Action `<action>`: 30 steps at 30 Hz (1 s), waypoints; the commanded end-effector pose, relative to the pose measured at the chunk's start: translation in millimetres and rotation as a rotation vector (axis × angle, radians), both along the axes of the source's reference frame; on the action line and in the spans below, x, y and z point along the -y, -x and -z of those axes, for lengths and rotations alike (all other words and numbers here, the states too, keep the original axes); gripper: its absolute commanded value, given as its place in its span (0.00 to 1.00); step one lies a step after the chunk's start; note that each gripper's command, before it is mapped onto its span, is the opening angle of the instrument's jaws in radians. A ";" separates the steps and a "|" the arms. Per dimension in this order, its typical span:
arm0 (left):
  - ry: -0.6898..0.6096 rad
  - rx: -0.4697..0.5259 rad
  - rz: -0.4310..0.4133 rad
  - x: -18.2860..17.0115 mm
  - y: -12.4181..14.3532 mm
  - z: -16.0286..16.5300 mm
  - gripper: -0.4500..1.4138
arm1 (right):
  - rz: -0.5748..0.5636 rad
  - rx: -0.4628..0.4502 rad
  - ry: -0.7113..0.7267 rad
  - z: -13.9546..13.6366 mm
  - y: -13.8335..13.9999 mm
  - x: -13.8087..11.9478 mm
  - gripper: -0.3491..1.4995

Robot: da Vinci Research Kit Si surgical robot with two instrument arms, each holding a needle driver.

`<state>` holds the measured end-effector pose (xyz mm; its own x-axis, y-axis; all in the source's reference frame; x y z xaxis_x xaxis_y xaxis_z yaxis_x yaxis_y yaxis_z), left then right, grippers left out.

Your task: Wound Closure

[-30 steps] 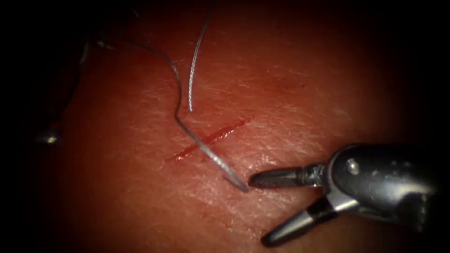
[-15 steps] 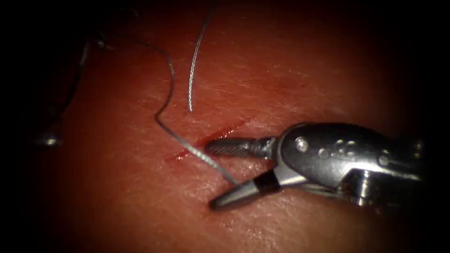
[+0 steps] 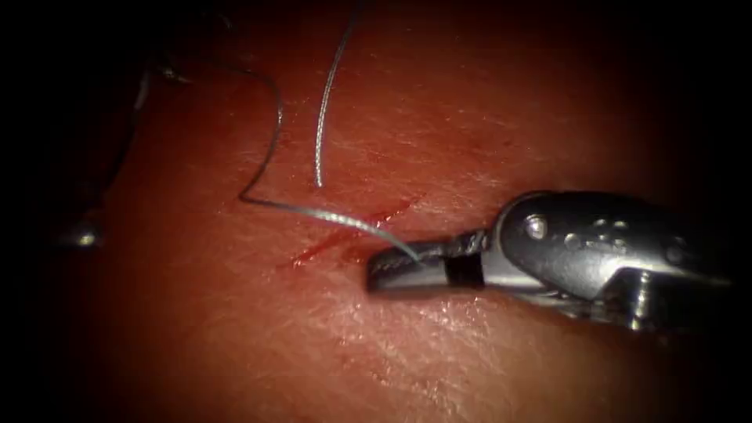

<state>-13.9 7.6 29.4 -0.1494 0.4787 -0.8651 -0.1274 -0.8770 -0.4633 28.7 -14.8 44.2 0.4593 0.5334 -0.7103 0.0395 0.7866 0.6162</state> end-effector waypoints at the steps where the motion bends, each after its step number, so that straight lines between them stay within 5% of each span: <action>1: -0.003 0.000 0.000 0.6 0.6 -0.7 0.00 | 0.011 -0.003 -0.003 -0.4 -0.8 0.8 0.00; 11: 0.014 0.033 -0.033 1.4 2.1 0.3 0.00 | 0.109 -0.025 -0.049 2.3 1.2 3.3 0.00; 24: 0.061 0.156 -0.095 2.3 3.8 3.4 0.00 | 0.166 -0.086 -0.115 11.1 5.6 6.1 0.00; 30: 0.073 0.176 -0.111 2.6 4.3 3.9 0.00 | 0.186 -0.096 -0.123 13.1 6.7 7.4 0.00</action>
